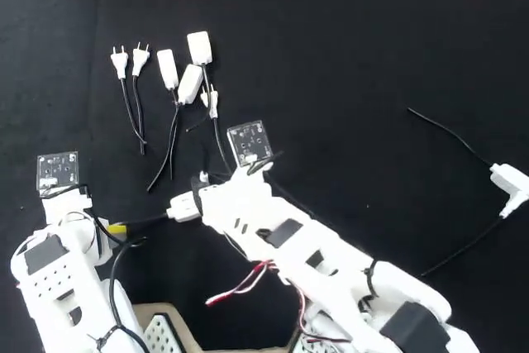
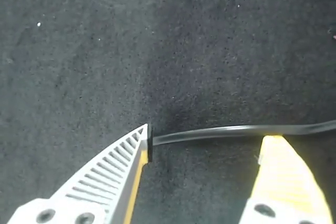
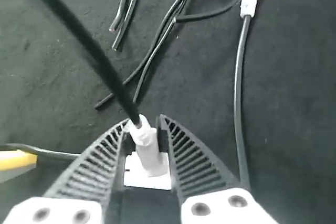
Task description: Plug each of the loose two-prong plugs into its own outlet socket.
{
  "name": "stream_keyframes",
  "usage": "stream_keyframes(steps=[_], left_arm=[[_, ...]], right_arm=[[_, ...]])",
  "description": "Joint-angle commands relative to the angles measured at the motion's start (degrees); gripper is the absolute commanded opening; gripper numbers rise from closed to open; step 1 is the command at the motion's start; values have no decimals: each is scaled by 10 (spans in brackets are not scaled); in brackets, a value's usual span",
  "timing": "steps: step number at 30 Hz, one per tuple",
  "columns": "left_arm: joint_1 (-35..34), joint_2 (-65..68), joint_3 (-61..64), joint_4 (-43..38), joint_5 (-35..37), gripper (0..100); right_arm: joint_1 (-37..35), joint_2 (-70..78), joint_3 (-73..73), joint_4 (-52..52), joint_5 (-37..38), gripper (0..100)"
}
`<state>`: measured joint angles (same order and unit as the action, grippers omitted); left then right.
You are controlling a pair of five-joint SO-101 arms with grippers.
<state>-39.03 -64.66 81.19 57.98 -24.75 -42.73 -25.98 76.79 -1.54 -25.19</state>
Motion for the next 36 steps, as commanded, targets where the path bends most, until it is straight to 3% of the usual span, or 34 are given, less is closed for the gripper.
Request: stream_keyframes(steps=[1,11,27,36], left_arm=[[8,-6,-1,7,-5,328],[8,-6,-1,8,-5,328],[9,-6,-1,9,-12,328],[36,-7,-2,33,-23,328]], right_arm=[[-23,-6,28,-5,-9,12],[-40,-4,29,0,-8,12],[-62,5,-8,93,-4,12],[-69,5,-16,109,59,12]])
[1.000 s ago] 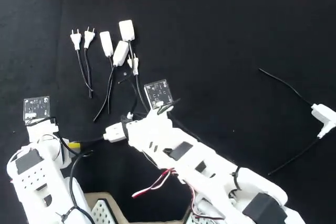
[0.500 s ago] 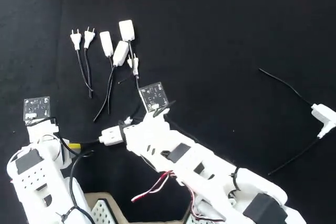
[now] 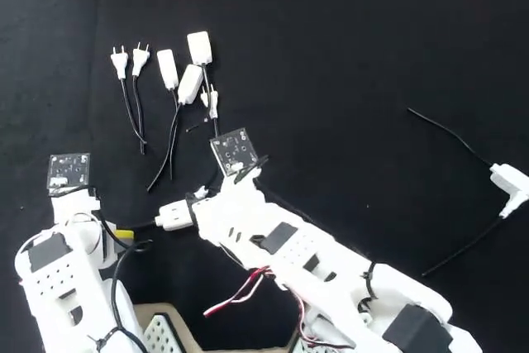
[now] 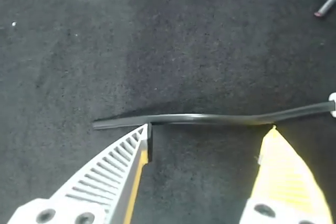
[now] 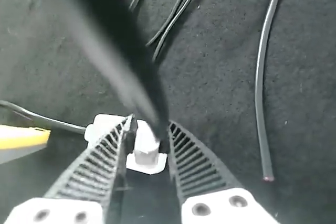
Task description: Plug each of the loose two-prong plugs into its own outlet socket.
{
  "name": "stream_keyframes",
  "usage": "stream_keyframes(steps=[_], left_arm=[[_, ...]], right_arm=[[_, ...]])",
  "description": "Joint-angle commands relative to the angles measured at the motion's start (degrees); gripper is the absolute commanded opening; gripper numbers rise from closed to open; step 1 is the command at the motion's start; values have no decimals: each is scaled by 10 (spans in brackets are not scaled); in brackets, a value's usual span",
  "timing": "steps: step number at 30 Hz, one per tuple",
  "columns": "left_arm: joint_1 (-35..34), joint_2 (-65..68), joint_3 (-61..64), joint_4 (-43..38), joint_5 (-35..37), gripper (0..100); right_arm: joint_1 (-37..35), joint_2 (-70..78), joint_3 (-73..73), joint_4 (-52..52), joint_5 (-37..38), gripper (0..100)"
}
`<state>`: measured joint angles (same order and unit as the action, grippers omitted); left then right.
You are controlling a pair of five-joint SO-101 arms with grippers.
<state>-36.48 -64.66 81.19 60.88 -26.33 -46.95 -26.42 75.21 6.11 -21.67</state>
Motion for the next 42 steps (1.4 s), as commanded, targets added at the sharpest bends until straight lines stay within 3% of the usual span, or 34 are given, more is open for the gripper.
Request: stream_keyframes(steps=[1,7,23,42], left_arm=[[11,-7,-2,4,-7,328],[11,-7,-3,4,-7,328],[11,-7,-3,4,-7,328],[7,-7,-3,3,-7,328]], right_arm=[[-26,8,-6,41,31,12],[-7,8,-39,101,76,12],[58,8,-44,100,216,12],[71,-31,-67,132,200,12]])
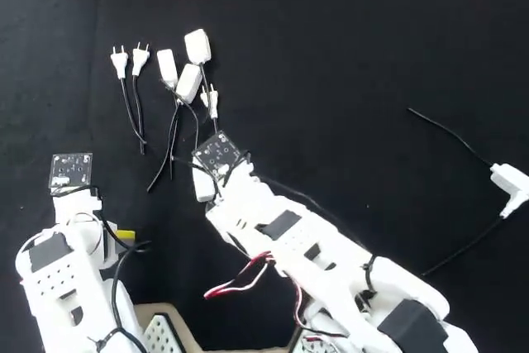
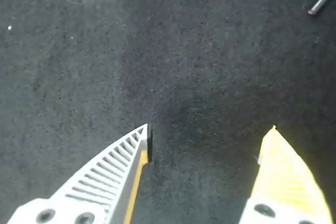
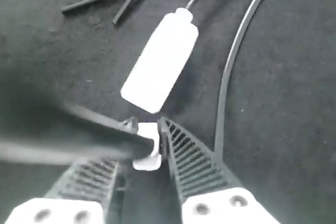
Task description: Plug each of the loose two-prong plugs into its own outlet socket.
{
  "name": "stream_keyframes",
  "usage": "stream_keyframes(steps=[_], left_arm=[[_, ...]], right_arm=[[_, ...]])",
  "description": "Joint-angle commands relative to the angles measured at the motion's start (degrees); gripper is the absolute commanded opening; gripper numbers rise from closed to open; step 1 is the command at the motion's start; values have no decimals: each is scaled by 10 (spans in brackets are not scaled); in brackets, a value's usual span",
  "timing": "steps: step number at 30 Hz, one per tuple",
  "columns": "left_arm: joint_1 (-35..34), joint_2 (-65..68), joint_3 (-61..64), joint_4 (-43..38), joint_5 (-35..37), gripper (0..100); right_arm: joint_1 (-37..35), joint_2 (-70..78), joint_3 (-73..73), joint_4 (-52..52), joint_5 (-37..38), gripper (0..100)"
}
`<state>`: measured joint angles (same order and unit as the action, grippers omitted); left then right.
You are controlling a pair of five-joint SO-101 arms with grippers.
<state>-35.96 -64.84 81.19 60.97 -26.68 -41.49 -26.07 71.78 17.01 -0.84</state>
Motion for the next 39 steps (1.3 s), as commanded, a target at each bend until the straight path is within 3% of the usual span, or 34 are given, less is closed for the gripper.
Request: stream_keyframes(steps=[1,9,12,17,24,29,35,39], left_arm=[[1,-5,-3,1,-4,328],[17,-5,-70,17,-4,328],[91,0,-152,86,15,328],[252,53,-266,123,127,328],[366,390,-452,127,181,328],[420,527,-560,129,229,331],[435,658,-613,109,355,327],[436,724,-616,68,401,233]], right_arm=[[25,-53,-36,39,-8,12],[159,-267,-95,253,-23,12],[224,-343,-111,304,-30,12],[306,-384,-103,308,-32,12],[321,-377,-80,304,-69,12],[321,-377,-75,304,-76,12],[321,-377,-68,303,-76,12],[320,-377,-53,287,-76,12]])
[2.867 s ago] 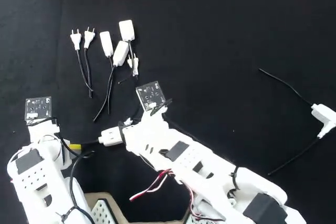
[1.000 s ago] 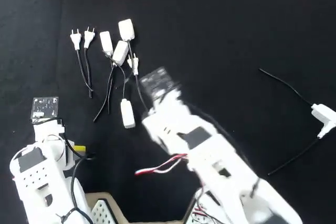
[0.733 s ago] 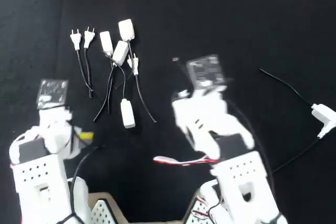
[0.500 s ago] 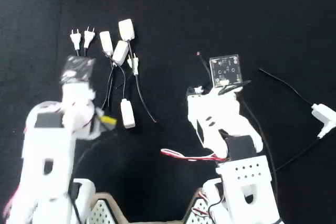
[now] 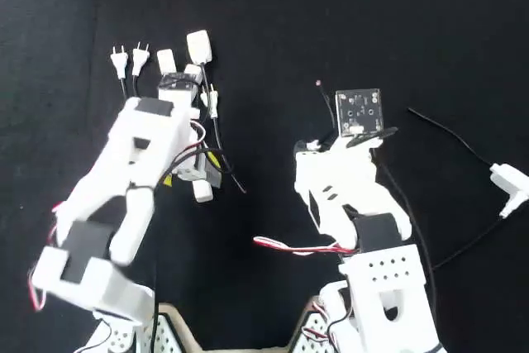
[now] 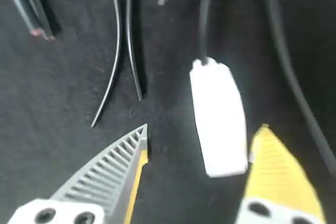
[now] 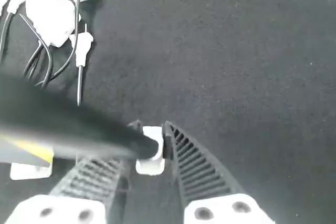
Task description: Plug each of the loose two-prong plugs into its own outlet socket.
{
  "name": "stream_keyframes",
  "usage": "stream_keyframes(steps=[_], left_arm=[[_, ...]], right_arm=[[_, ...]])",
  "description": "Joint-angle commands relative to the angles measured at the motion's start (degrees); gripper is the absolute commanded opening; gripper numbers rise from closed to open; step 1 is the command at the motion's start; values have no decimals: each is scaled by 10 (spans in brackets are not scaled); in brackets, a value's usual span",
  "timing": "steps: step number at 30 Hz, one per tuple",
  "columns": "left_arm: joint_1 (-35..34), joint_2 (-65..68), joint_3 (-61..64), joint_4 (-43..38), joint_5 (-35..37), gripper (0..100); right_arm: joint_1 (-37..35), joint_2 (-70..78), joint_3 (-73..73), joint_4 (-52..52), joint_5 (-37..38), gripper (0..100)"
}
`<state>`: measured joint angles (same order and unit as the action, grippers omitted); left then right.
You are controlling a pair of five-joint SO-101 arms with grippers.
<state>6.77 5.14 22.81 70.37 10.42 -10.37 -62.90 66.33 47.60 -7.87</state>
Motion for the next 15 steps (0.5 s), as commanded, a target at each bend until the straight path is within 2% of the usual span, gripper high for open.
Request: stream_keyframes(steps=[1,6,15], left_arm=[[8,34,-34,-31,38,201],[3,28,-33,-33,72,37],[21,-72,12,-35,103,30]], right_arm=[[9,-8,6,-24,-6,12],[9,-8,10,-25,-6,12],[9,-8,11,-25,-6,12]])
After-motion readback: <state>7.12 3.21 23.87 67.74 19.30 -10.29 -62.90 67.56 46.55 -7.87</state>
